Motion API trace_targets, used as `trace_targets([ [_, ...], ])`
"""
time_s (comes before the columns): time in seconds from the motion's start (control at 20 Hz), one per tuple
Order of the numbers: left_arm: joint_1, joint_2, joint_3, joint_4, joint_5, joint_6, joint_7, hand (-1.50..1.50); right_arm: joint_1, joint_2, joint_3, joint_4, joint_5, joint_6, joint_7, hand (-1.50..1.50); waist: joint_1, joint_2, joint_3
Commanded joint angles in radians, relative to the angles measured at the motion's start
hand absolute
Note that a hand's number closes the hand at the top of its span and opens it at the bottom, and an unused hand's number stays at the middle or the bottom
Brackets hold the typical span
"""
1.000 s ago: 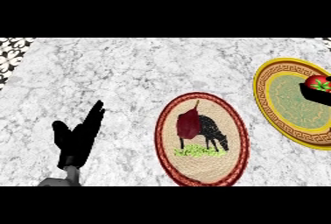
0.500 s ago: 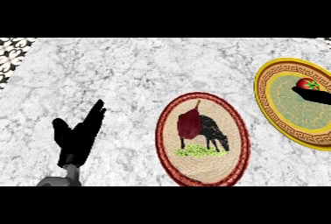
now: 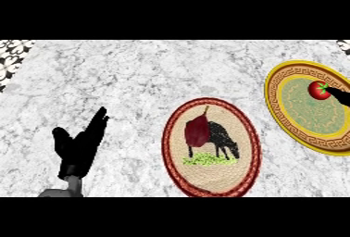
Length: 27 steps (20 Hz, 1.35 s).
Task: Pick the tomato from the placemat and place it in the plate
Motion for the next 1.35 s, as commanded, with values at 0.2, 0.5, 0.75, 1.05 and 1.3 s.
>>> trace_targets([
  [0.2,0.035,-0.004,0.01,0.074,-0.006,-0.018,-0.02,0.0,0.139,-0.091,-0.057,-0.006,-0.133,0.372,-0.055,-1.5,-0.024,0.0,-0.008],
  [0.5,0.104,-0.012,0.003,-0.006,-0.011,-0.001,-0.001,0.0,0.368,-0.042,-0.027,-0.162,-0.163,0.503,-0.109,-1.5,-0.035,-0.008,-0.01],
  [0.75,0.097,-0.027,0.002,-0.009,-0.018,0.006,0.007,0.0,0.525,-0.041,0.003,-0.37,-0.157,0.5,-0.033,-1.5,-0.036,-0.007,-0.011],
  [1.05,0.126,-0.009,0.003,-0.064,-0.014,-0.02,0.035,0.0,0.729,0.06,0.015,-0.609,-0.155,0.457,-0.019,-1.5,-0.028,-0.005,-0.01],
  [1.3,0.051,-0.035,0.012,0.048,-0.033,-0.015,0.008,0.0,0.845,0.105,0.011,-0.749,-0.159,0.469,0.007,-1.5,-0.031,-0.002,-0.01],
])
